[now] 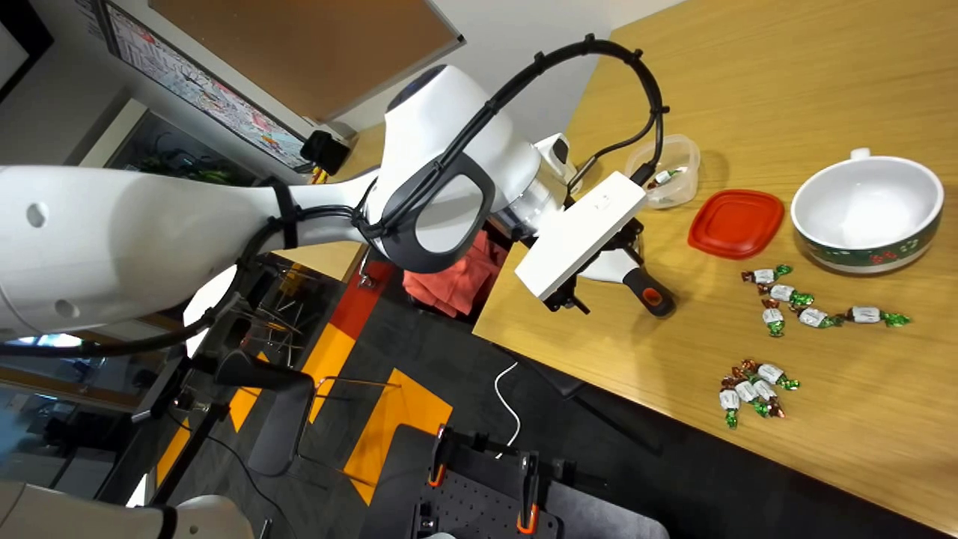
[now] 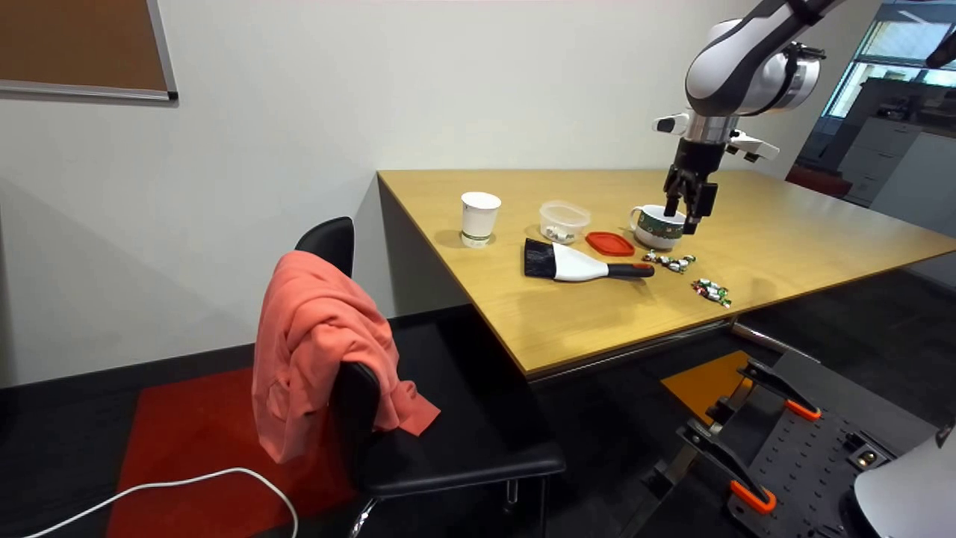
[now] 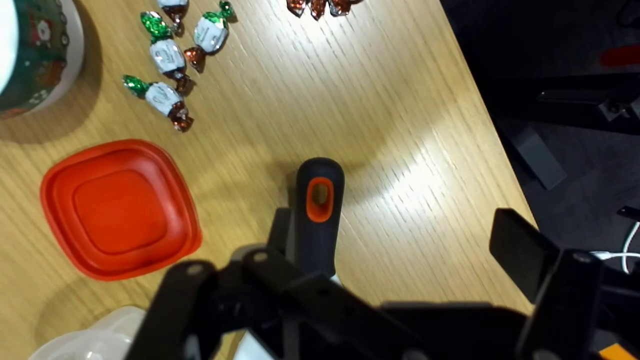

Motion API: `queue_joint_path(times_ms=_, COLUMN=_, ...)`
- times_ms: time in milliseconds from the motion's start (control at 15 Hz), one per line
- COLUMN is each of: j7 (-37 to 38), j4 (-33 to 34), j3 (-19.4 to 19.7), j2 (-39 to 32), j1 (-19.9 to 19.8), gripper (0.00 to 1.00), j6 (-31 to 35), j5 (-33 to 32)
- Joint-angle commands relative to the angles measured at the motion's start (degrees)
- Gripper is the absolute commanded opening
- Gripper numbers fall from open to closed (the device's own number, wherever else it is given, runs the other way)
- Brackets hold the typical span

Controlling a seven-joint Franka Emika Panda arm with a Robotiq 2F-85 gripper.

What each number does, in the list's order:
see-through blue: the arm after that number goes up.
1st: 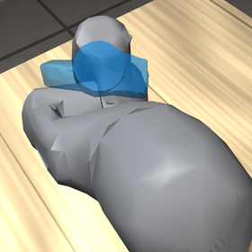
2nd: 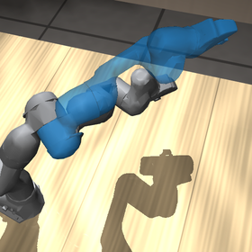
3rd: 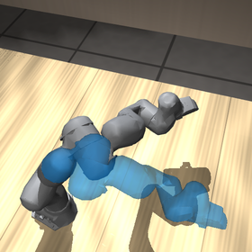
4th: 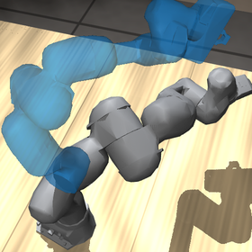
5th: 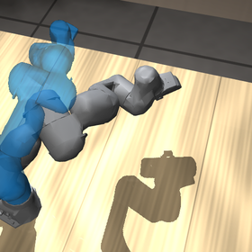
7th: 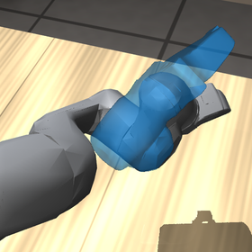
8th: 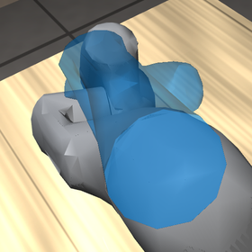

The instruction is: Slide the black and white brush to the left

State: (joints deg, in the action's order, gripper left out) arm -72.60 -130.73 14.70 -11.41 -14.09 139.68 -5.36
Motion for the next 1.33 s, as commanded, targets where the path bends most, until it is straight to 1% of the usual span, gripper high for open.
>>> queue_joint_path(times_ms=0, j7=-0.7, j4=-0.3, j3=-1.5, j2=-2.0, j1=-1.7, gripper=1.0, j6=4.8, j5=0.4)
queue_joint_path(times_ms=200, j7=-3.8, j4=-0.6, j3=-3.4, j2=-5.2, j1=-3.9, gripper=1.0, j6=11.3, j5=4.0)
queue_joint_path(times_ms=333, j7=-9.4, j4=0.2, j3=-7.2, j2=-8.3, j1=-7.0, gripper=1.0, j6=14.1, j5=9.8)
queue_joint_path(times_ms=467, j7=-16.5, j4=1.7, j3=-11.8, j2=-11.2, j1=-11.0, gripper=1.0, j6=14.2, j5=16.6)
queue_joint_path(times_ms=533, j7=-17.3, j4=2.2, j3=-12.6, j2=-11.7, j1=-11.9, gripper=1.0, j6=13.0, j5=17.9)
queue_joint_path(times_ms=600, j7=-13.7, j4=0.3, j3=-10.3, j2=-10.1, j1=-9.4, gripper=1.0, j6=13.1, j5=14.7)
queue_joint_path(times_ms=667, j7=-15.0, j4=0.8, j3=-11.3, j2=-11.1, j1=-10.4, gripper=1.0, j6=13.1, j5=16.0)
queue_joint_path(times_ms=800, j7=-15.6, j4=1.5, j3=-11.8, j2=-12.0, j1=-11.1, gripper=1.0, j6=13.1, j5=16.3)
queue_joint_path(times_ms=1267, j7=-15.5, j4=2.9, j3=-12.4, j2=-14.6, j1=-11.0, gripper=1.0, j6=14.7, j5=16.6)
